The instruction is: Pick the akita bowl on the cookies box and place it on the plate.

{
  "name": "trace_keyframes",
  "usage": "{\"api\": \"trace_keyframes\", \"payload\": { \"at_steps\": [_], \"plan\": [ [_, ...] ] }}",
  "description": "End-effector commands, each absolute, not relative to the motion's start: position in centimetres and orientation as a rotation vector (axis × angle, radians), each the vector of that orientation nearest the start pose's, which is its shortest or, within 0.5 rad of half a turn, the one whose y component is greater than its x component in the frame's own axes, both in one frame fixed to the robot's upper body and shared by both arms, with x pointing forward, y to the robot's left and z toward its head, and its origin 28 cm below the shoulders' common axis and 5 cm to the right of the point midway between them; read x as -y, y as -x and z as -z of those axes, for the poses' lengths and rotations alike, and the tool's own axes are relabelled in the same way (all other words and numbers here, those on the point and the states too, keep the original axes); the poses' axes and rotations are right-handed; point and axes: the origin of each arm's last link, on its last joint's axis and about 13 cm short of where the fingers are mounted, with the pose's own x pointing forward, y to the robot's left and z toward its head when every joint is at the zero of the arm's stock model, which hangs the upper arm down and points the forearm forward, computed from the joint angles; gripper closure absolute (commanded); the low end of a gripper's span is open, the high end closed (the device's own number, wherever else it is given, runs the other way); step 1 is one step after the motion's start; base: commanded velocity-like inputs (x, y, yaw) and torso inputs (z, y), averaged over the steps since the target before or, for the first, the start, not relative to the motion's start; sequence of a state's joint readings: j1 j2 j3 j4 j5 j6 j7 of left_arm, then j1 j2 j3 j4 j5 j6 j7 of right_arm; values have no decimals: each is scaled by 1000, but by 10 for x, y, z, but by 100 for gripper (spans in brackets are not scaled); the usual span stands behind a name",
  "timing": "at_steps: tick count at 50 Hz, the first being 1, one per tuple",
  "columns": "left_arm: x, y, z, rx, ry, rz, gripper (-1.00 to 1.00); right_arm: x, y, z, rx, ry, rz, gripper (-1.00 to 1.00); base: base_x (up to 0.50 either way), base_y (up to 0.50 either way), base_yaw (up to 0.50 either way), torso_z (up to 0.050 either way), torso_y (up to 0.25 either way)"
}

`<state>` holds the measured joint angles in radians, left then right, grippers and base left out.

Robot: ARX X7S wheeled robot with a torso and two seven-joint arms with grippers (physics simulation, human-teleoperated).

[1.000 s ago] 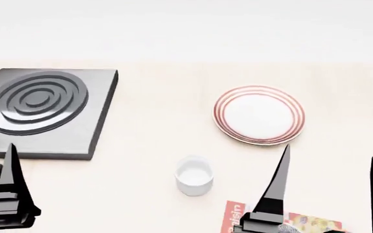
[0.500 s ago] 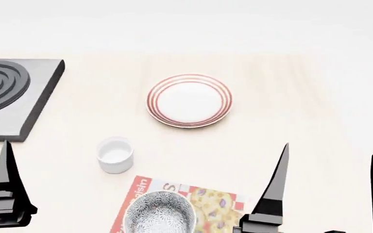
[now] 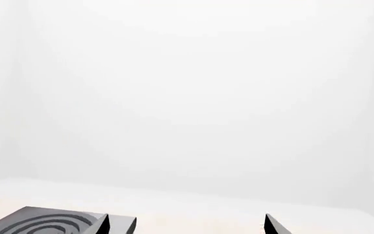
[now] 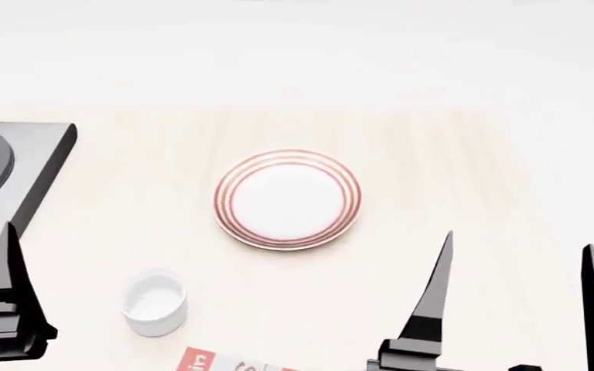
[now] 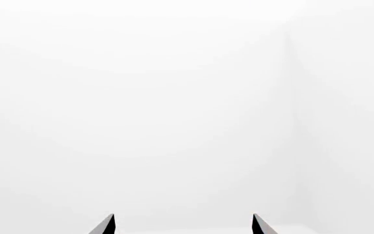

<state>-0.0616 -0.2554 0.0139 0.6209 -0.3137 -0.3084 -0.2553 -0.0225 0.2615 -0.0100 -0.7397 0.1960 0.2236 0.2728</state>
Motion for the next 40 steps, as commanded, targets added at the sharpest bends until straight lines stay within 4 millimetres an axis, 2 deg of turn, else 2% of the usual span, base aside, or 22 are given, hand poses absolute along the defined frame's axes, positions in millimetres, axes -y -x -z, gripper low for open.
{"api": "trace_keyframes", "payload": {
  "at_steps": [1, 9, 13, 40],
  "plan": [
    [-231, -205, -134, 353, 73, -65, -100, 121, -181, -147, 485, 30, 95, -100, 500, -1, 0, 0, 0],
    [-231, -205, -131, 358, 86, -59, -100, 121, -180, -146, 488, 21, 58, -100, 500, 0, 0, 0, 0],
    [-234, -201, -133, 386, 164, -5, -100, 124, -183, -148, 485, 14, 153, -100, 479, 0, 0, 19, 0],
    [-237, -201, -135, 382, 176, 1, -100, 125, -180, -150, 512, 20, 129, -100, 0, 0, 0, 50, 0]
  ]
}}
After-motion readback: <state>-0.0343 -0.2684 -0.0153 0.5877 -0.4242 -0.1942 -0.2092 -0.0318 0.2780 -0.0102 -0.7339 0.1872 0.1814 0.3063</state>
